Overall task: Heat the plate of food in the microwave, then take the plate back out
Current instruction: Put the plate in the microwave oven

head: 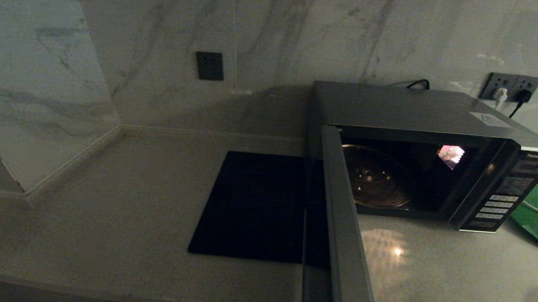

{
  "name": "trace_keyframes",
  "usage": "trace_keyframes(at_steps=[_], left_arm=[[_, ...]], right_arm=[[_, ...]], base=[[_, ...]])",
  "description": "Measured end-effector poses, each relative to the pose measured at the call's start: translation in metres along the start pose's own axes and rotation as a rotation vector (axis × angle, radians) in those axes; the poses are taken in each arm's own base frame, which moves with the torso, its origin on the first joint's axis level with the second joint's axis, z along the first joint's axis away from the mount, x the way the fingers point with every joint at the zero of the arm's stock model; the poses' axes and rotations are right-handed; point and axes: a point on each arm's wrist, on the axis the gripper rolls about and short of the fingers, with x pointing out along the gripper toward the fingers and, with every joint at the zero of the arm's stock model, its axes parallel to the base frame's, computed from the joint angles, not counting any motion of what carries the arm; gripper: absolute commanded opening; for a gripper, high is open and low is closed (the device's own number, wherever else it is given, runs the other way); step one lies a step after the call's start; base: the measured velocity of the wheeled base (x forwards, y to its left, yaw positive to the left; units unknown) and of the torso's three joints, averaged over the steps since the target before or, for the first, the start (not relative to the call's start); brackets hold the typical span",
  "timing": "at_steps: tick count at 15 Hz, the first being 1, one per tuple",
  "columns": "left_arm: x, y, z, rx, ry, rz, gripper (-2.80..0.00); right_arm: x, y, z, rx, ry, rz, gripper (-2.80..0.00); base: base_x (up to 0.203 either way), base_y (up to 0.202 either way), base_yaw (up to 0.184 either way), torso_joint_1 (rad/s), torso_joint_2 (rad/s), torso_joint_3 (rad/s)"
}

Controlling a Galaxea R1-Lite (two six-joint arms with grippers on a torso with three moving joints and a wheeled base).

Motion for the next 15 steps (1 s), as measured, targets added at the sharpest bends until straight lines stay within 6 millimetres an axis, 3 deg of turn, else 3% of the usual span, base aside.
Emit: trace_keyframes(at_steps=[15], left_arm=[[0.0,0.0,0.0,0.0,0.0,0.001,-2.8]], right_arm=[[0.0025,0.0006,0.001,-0.024,-0.003,-0.002,0.0]], base=[[0.0,0.0,0.0,0.0,0.0,0.0]])
